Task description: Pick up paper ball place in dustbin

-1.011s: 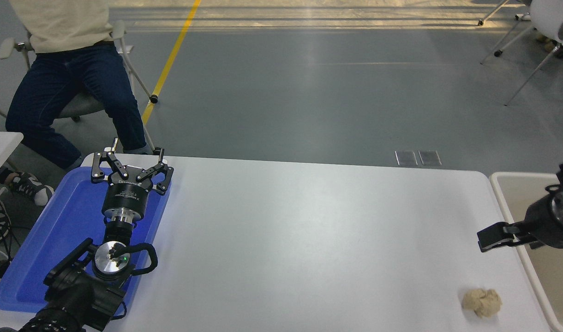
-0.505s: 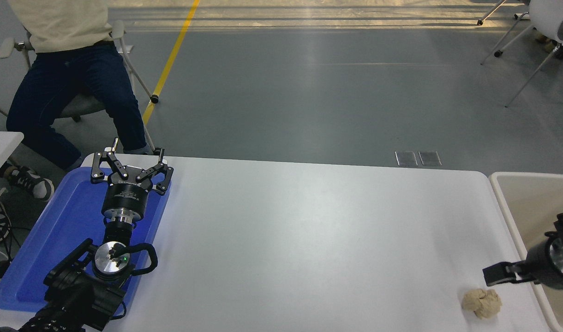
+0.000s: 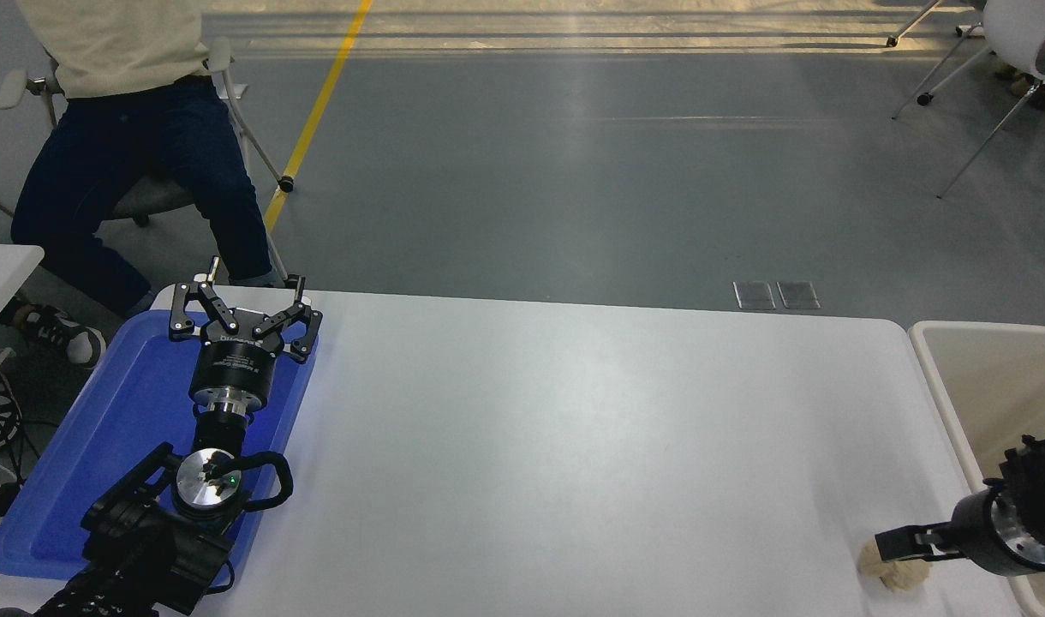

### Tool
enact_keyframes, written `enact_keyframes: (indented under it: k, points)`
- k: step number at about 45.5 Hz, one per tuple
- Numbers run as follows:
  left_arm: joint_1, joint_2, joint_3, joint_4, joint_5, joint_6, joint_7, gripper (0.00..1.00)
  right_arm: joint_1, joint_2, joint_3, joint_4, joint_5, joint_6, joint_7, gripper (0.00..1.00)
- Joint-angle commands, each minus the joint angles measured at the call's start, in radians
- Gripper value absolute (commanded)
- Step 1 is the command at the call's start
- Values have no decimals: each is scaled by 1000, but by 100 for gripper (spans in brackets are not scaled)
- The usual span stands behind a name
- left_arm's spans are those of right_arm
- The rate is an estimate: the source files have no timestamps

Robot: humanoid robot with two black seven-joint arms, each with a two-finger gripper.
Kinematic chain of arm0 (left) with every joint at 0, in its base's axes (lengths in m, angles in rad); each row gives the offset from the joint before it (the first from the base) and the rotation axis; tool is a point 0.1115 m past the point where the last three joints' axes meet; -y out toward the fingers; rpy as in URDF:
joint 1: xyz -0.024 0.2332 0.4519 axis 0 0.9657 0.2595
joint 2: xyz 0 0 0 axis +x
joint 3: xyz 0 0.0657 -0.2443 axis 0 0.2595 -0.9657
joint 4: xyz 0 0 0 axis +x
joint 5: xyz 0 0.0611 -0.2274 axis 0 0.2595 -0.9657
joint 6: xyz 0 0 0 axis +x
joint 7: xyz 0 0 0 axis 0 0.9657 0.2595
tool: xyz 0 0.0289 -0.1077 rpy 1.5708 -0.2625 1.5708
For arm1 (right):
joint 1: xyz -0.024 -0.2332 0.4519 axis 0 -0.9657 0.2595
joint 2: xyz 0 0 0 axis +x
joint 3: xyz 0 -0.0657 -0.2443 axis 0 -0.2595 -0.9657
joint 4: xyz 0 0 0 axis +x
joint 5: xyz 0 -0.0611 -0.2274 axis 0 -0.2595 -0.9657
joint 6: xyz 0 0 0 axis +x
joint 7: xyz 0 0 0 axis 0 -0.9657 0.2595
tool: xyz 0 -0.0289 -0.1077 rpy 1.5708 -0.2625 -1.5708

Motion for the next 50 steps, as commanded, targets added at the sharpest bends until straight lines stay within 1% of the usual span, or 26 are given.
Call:
enact_keyframes:
  k: [1, 20, 22, 24, 25, 29, 33, 35, 36, 38, 45, 50]
  points:
    - [0, 0, 0, -2, 0, 0, 0, 100, -84, 34, 32, -74, 7, -44, 0, 100]
    - [0, 0, 0, 0, 0, 0, 0, 100, -153, 68, 43, -117, 13, -83, 0, 100]
    - [0, 0, 0, 0, -1, 0, 0, 100, -156, 69, 44, -120, 15, -83, 0, 97]
    - [0, 0, 0, 0, 0, 0, 0, 100, -161, 72, 51, -123, 19, -86, 0, 92]
    - [0, 0, 0, 0, -1, 0, 0, 100, -161, 74, 54, -123, 29, -86, 0, 86]
    - [0, 0, 0, 0, 0, 0, 0, 100, -161, 75, 54, -124, 64, -84, -1, 55]
    - [0, 0, 0, 0, 0, 0, 0, 100, -161, 74, 49, -124, 69, -83, -1, 38]
    - [0, 0, 0, 0, 0, 0, 0, 100, -161, 72, 51, -126, 73, -83, -1, 34]
    - [0, 0, 0, 0, 0, 0, 0, 100, -159, 71, 51, -127, 73, -83, 0, 28]
    - [0, 0, 0, 0, 0, 0, 0, 100, -159, 69, 51, -128, 69, -83, 3, 0]
    - [0, 0, 0, 0, 0, 0, 0, 100, -153, 63, 49, -126, 67, -84, 8, 0]
    - [-1, 0, 0, 0, 0, 0, 0, 100, -141, 36, 44, -111, 59, -84, 8, 0]
